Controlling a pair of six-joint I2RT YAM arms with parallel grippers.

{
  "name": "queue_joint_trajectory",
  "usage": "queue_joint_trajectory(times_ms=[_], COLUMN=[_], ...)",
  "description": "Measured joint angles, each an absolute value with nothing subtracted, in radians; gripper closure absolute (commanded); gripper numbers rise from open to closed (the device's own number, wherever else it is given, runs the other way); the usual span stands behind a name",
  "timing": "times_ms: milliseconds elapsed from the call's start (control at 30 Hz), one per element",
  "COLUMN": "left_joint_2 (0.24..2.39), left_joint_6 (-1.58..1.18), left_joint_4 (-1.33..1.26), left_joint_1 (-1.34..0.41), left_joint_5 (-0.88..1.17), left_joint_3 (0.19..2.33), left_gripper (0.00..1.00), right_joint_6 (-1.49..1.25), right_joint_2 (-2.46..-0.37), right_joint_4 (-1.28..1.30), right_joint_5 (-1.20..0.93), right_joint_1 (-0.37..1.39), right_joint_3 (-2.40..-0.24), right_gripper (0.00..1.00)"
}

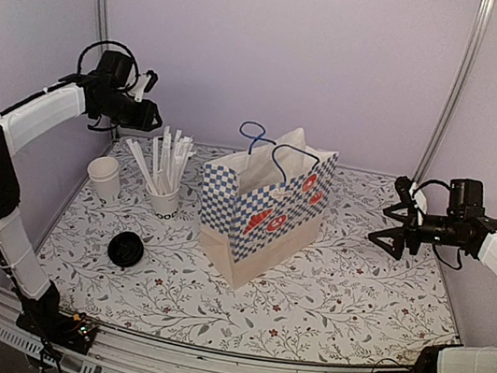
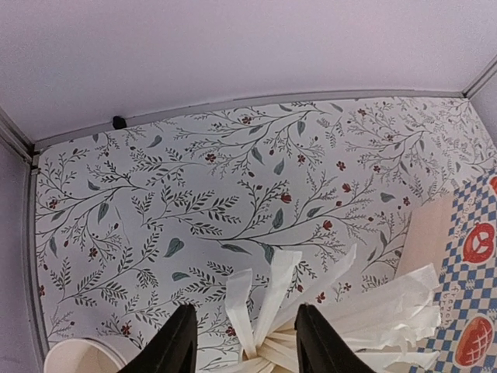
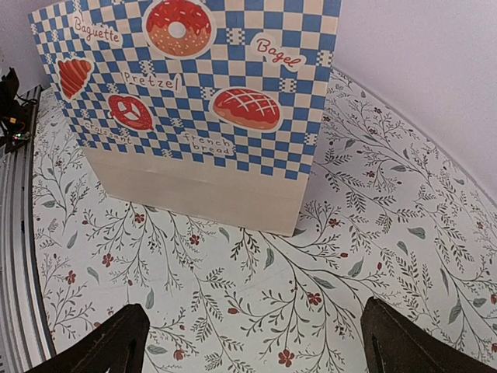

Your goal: Pack the takeout coffee

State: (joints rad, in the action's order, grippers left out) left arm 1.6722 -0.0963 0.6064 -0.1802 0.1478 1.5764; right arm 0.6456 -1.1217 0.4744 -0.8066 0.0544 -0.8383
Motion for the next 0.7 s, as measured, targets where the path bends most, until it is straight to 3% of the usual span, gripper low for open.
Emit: queue_joint_trajectory(times_ms=[700], left_joint_2=[1.774], left_joint_6=[-0.080], left_joint_4=[0.664], left_joint_1=[-0.172], left_joint_5=[0.179], left_joint_3=[1.604], left_gripper=[0.72], right_joint_6=[0.652], right_joint_2=[-1.135], right_joint_4=[0.493], right_joint_5=[-0.805], right_joint_1=[0.054], right_joint_3=[-0.838], right_gripper=[0.01])
